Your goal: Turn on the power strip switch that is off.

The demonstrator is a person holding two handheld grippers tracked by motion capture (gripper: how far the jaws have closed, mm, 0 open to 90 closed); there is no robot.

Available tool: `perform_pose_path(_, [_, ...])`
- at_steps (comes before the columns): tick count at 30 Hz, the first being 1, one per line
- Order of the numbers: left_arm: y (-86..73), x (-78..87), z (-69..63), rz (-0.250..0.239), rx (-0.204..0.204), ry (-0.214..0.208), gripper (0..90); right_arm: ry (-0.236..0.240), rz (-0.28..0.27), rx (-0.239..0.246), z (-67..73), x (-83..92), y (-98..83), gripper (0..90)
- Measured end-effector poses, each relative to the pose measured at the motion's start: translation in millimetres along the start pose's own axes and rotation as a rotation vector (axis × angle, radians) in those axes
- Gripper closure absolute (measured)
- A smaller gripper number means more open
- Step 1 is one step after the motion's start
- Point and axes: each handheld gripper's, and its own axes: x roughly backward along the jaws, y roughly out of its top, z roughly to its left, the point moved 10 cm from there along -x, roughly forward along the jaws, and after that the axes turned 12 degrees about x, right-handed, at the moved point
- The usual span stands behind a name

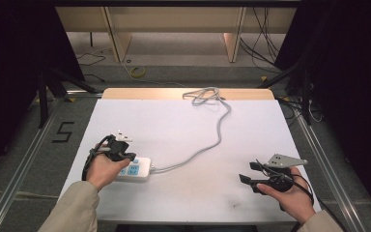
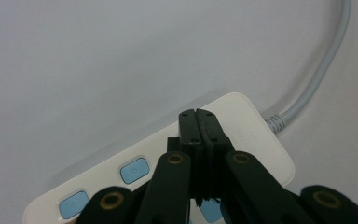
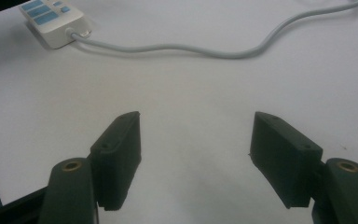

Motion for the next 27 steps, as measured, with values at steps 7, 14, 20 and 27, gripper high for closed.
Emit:
perform_pose_path(7, [0.1,-2.9,-1.1,0.009,-0.001,0.001,89.9,0.001,0.001,0.001,0.2,-0.2,-0.2,33.9])
perform_pose_path(14, [0.3,-6.3,-1.6,0.022,-0.013,0.007,89.9,0.003,0.005,-0.001,0.4,-0.2,-0.6,34.0])
perform_pose_path(20, [-0.1,-8.4,-1.6,0.031,-0.016,0.012,90.0,0.006,0.007,-0.003,0.8,-0.3,-1.0,33.9])
perform_pose_path(27, [-0.1,-11.3,-2.8,0.041,-0.025,0.016,89.9,0.006,0.008,-0.004,0.6,-0.5,-1.2,33.8])
